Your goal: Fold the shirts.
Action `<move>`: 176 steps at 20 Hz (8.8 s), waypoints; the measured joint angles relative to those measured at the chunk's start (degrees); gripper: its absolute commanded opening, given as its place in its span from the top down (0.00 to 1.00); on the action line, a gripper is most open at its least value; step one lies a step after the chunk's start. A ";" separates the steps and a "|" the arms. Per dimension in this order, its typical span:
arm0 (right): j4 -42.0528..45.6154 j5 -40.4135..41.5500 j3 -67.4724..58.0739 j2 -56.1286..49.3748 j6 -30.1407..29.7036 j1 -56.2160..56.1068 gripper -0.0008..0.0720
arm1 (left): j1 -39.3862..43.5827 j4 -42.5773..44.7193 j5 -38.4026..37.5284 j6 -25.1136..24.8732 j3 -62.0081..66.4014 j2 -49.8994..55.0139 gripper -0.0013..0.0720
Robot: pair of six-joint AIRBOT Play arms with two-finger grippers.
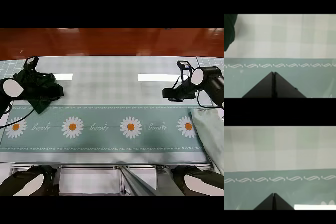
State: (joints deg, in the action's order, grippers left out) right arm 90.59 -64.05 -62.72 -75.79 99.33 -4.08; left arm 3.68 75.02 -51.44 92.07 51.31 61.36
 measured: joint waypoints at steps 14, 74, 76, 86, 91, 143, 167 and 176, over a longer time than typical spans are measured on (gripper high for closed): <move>0.02 0.02 0.00 0.00 -0.48 0.00 0.96 | 0.00 0.00 0.09 0.00 -0.02 0.04 0.95; -8.63 4.31 16.63 40.15 -3.58 -0.07 0.43 | -6.84 -9.66 -10.80 -8.00 52.41 1.14 0.96; -9.97 3.32 16.63 42.62 -3.78 -0.07 0.43 | -3.45 -12.59 -10.25 -7.56 52.87 -1.70 0.96; -12.41 -0.33 16.63 48.87 -3.26 -0.07 0.43 | 28.22 -17.77 3.19 -2.58 30.16 -10.97 0.95; -12.52 -1.16 16.63 49.20 -2.78 -0.07 0.43 | 29.40 -17.33 9.20 2.36 6.01 -15.12 0.95; -46.75 9.92 45.75 23.41 -13.81 -7.65 0.43 | -16.31 -51.87 -18.67 -37.22 -16.50 5.09 0.95; -30.53 -5.77 -23.80 26.67 -16.61 2.75 0.96 | -21.68 -52.43 -22.60 -28.41 24.04 -10.86 0.95; -19.82 -20.02 -32.72 38.10 -12.02 3.26 0.96 | -21.07 -41.00 -36.83 -20.96 28.68 -21.94 0.95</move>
State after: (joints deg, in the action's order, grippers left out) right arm 70.76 -84.07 -95.44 -37.69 87.31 -0.82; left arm -17.39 34.02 -88.27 71.11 79.99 39.42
